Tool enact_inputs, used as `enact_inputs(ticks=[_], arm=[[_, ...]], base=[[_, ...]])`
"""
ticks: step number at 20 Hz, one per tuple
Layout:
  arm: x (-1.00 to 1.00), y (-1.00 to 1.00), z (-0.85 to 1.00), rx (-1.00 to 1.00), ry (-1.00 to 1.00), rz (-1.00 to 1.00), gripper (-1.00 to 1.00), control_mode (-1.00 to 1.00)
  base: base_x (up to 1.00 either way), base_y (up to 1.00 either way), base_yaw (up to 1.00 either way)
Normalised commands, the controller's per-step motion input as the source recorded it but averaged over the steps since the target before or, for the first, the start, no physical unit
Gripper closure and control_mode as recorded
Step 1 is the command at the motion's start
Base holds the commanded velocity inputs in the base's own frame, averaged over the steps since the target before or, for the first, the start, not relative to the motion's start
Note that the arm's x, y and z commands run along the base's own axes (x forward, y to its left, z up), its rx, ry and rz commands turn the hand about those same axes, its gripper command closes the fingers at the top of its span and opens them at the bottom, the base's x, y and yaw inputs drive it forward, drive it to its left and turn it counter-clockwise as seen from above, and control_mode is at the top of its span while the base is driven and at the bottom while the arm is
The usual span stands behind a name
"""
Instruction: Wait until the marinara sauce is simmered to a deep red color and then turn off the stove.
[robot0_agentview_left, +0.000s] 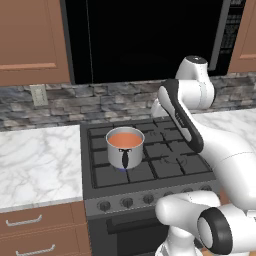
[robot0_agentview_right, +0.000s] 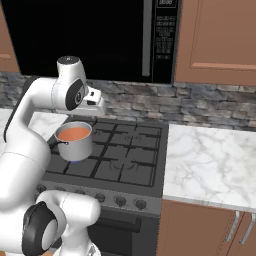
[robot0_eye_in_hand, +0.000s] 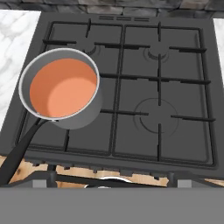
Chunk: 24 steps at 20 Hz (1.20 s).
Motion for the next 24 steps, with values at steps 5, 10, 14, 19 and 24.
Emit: enact_inputs(ticks=[5,10,14,19,24], arm=[[0.00,0.00,0.00,0.00,0.00,0.00,-1.00,-1.00],[0.00,0.00,0.00,0.00,0.00,0.00,-1.00,-1.00],[0.00,0.00,0.00,0.00,0.00,0.00,-1.00,-1.00],[0.00,0.00,0.00,0.00,0.00,0.00,-1.00,-1.00],[-0.06,0.01,-0.05,-0.01,0.00,0.01,-1.00,-1.00]], base=[[0.00,0.00,0.00],[0.00,0.00,0.00],[0.00,0.00,0.00],[0.00,0.00,0.00],[0.00,0.00,0.00]])
